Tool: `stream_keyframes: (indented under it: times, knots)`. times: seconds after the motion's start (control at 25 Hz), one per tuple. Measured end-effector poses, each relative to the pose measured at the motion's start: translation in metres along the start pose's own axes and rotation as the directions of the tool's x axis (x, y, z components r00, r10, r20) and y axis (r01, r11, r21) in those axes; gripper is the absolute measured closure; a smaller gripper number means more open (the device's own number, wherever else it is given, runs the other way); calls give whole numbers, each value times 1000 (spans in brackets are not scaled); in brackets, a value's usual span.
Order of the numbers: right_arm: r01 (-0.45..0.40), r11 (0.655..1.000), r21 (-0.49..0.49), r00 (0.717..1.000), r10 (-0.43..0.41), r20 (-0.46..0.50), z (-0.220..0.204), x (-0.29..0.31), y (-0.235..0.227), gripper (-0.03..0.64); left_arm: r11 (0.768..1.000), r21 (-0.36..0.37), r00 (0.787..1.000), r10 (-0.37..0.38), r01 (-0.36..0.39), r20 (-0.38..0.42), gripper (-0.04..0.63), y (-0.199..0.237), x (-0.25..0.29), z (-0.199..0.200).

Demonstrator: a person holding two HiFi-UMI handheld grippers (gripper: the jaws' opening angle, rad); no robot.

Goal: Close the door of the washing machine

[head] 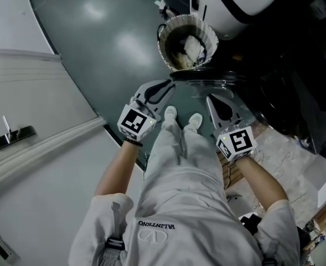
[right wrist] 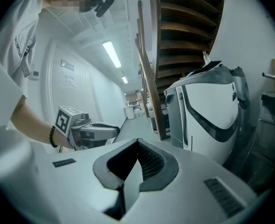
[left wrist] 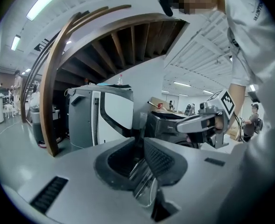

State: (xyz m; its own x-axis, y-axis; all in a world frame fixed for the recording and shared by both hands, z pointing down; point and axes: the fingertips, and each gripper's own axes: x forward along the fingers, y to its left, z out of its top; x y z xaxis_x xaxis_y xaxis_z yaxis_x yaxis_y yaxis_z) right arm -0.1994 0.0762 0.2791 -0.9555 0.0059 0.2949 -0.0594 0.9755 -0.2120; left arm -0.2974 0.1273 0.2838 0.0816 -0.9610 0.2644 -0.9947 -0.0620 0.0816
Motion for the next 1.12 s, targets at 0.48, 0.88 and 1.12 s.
stream_keyframes:
  times: [0.48, 0.88, 1.12]
  knots:
    - [7, 1000, 23, 998, -6, -59, -54, 64, 3, 606, 994, 16, 990, -105, 107, -88, 506, 39, 34, -79]
    - [82, 992, 94, 993, -73, -97, -101, 92, -22, 606, 977, 29, 968, -203, 210, -148, 494, 52, 77, -139]
    - [74, 992, 98, 991, -63, -114, -125, 111, -31, 606, 970, 29, 958, -231, 240, -172, 494, 61, 97, -171]
